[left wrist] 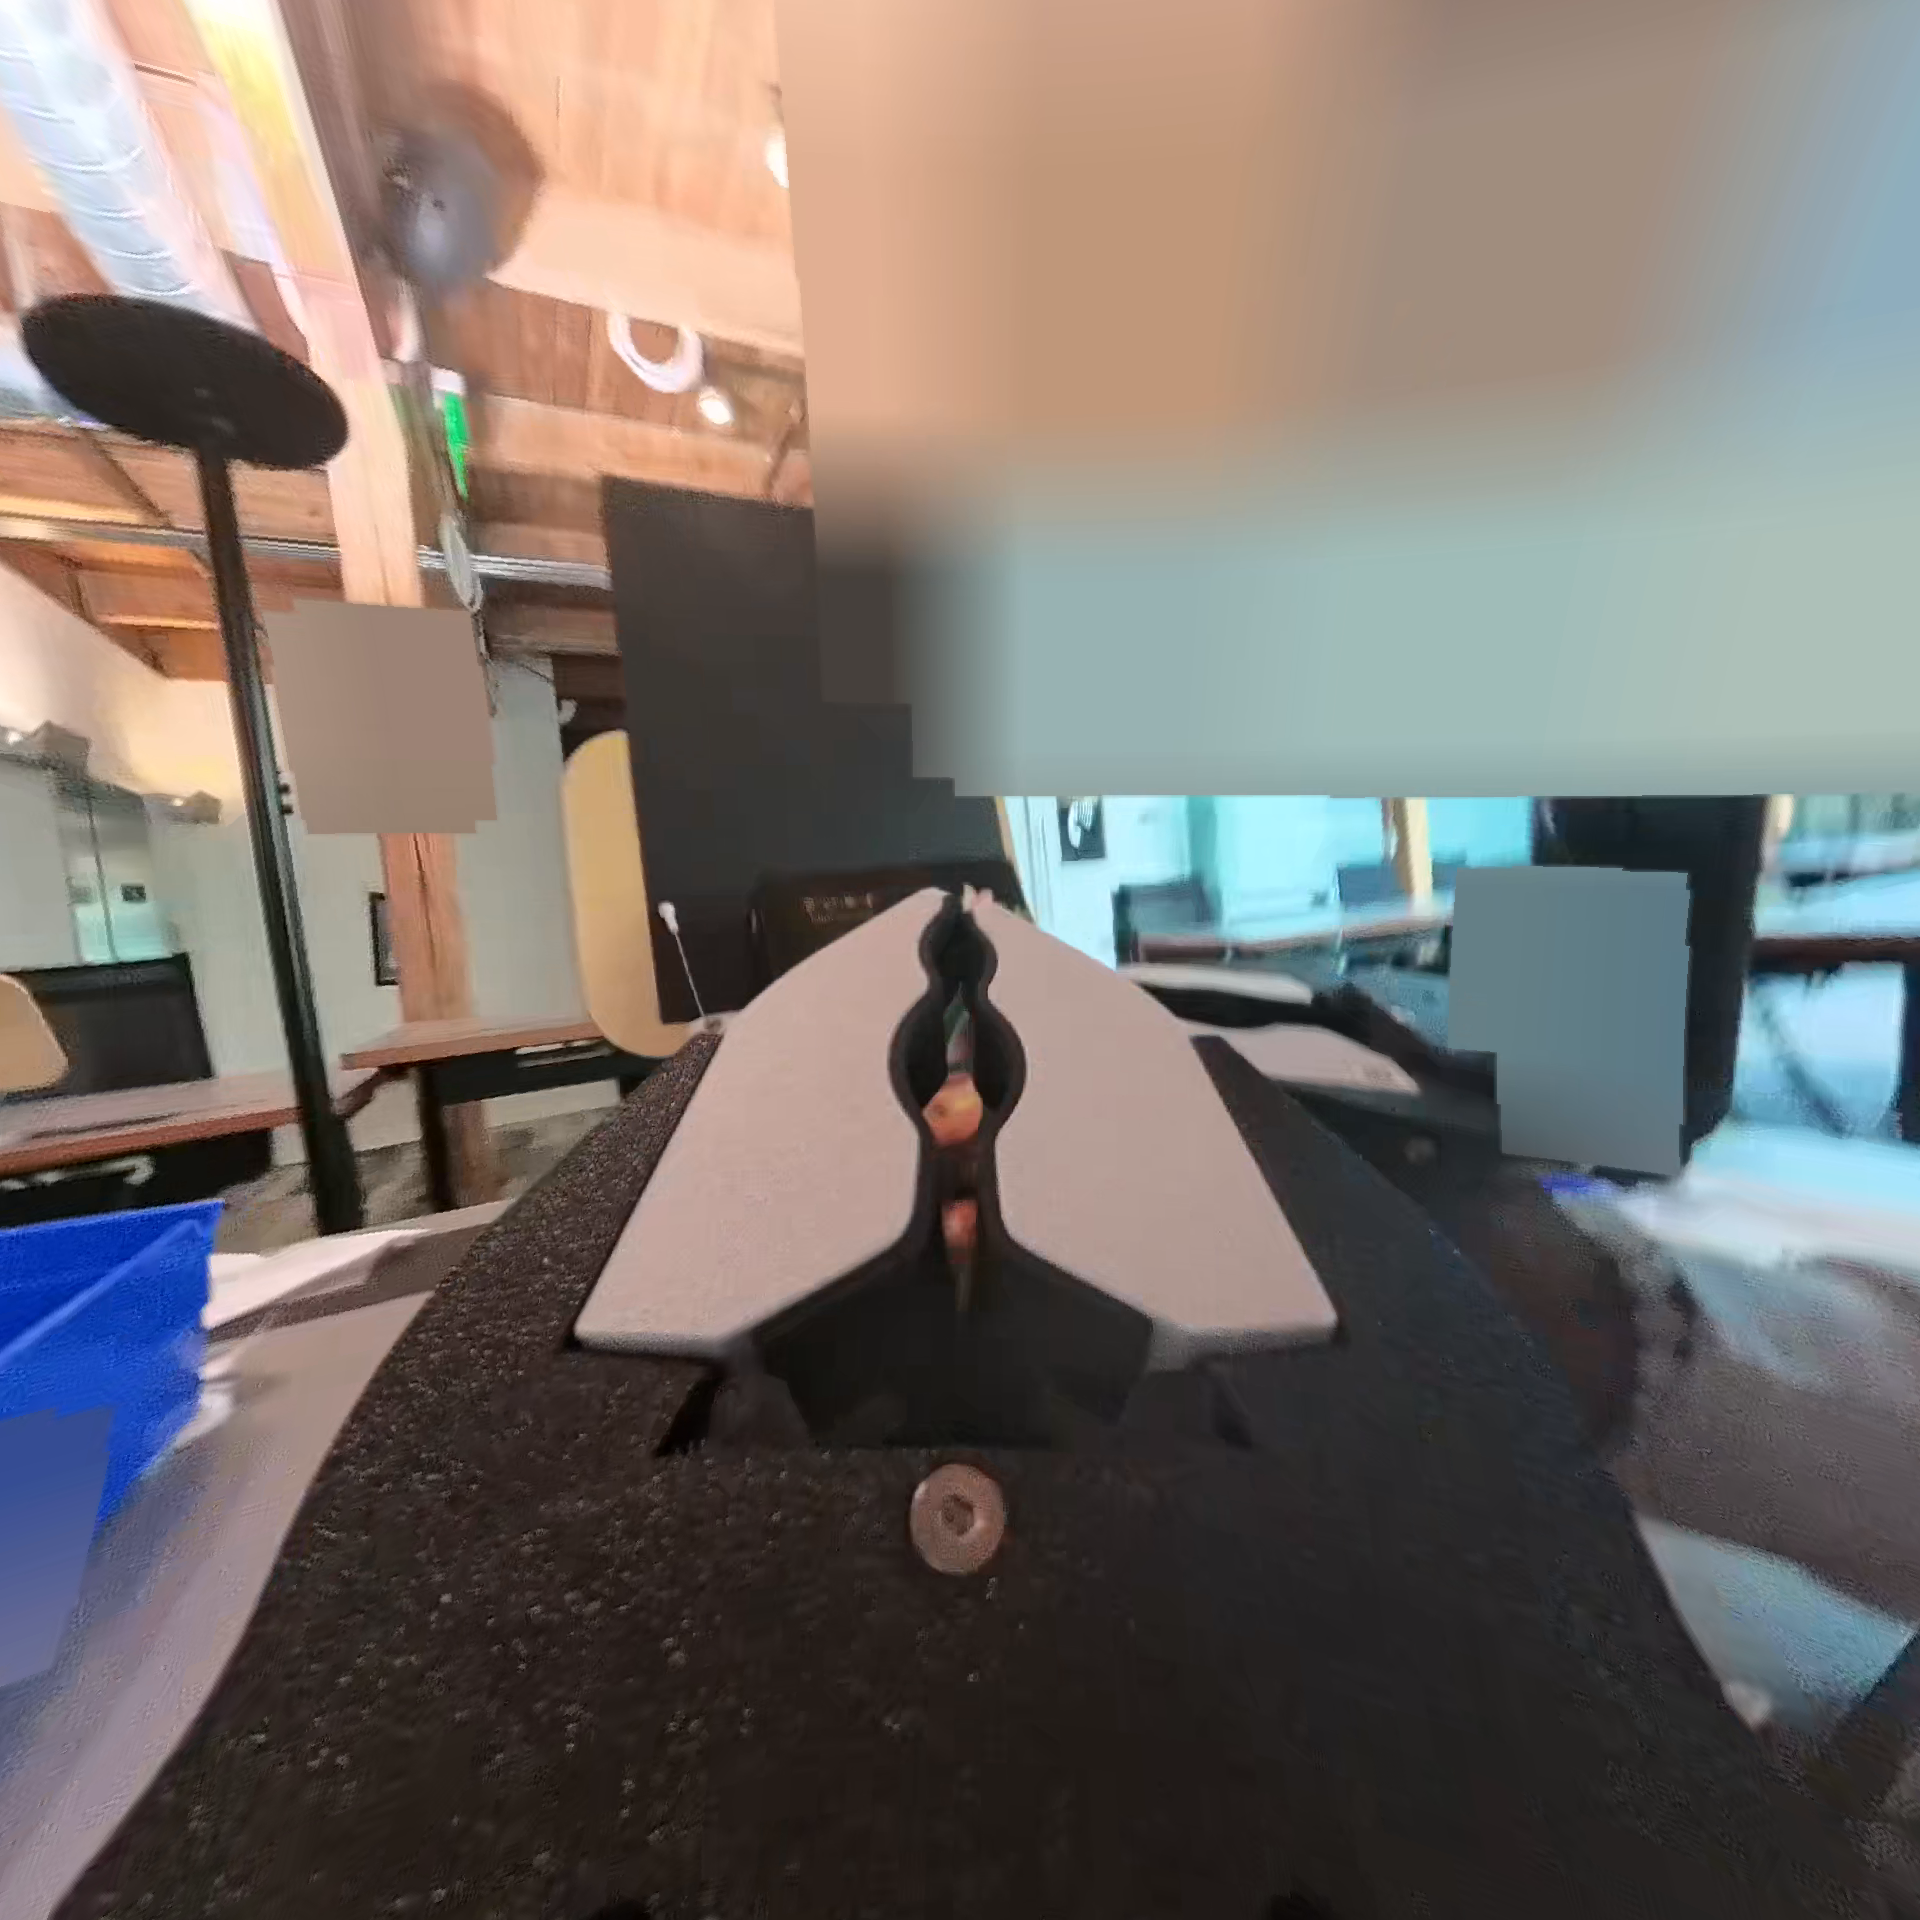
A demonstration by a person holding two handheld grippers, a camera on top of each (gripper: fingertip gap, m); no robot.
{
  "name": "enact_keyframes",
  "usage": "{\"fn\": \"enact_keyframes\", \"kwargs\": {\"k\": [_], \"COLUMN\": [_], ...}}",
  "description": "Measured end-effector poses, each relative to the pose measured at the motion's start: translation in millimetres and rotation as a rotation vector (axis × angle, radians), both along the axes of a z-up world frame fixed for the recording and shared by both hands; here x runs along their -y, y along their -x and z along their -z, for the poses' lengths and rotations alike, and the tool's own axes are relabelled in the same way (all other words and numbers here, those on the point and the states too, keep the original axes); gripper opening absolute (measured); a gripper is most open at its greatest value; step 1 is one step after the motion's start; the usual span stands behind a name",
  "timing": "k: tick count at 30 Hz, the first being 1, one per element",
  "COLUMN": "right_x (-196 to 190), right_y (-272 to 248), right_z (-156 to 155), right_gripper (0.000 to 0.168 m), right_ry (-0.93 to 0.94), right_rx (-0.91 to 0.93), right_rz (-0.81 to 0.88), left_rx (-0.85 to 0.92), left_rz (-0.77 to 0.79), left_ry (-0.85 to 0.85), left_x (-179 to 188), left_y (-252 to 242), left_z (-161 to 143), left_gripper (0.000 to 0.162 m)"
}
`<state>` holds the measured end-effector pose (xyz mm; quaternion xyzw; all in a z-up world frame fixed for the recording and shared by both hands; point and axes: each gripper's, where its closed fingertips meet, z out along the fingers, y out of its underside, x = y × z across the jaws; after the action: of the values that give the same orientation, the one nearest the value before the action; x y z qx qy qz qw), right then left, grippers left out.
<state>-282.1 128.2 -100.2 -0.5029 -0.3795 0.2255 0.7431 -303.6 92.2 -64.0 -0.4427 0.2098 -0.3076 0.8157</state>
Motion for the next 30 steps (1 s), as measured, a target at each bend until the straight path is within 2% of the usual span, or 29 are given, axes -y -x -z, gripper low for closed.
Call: {"fn": "enact_keyframes", "kwargs": {"k": [1, 5, 15, 22, 30], "right_x": [-2.5, 10.7, 17.9, 22.1, 22.6], "right_y": [-1.7, 0.8, 1.4, 3.2, 3.2], "right_z": [2.8, -5.5, -10.9, -11.0, -10.5], "right_gripper": [0.006, 0.006, 0.006, 0.006, 0.006], "right_ry": [0.020, -0.059, -0.142, -0.155, -0.207], "right_rx": [-0.006, -0.016, 0.024, 0.034, 0.077], "right_rz": [-0.002, -0.021, 0.005, -0.001, 0.027], "left_rx": [-0.059, -0.056, -0.176, -0.185, -0.221], "left_rz": [-0.012, 0.066, 0.123, 0.147, 0.118], "left_ry": [-0.017, 0.019, 0.054, 0.055, 0.051], "left_x": [1.4, 0.3, 2.3, 2.1, 0.5], "left_y": [-10.3, -33.3, -44.8, -48.0, -50.1], "left_z": [3.9, 6.5, 18.3, 17.6, 18.1], "left_gripper": [0.000, 0.000, 0.013, 0.002, 0.002]}}
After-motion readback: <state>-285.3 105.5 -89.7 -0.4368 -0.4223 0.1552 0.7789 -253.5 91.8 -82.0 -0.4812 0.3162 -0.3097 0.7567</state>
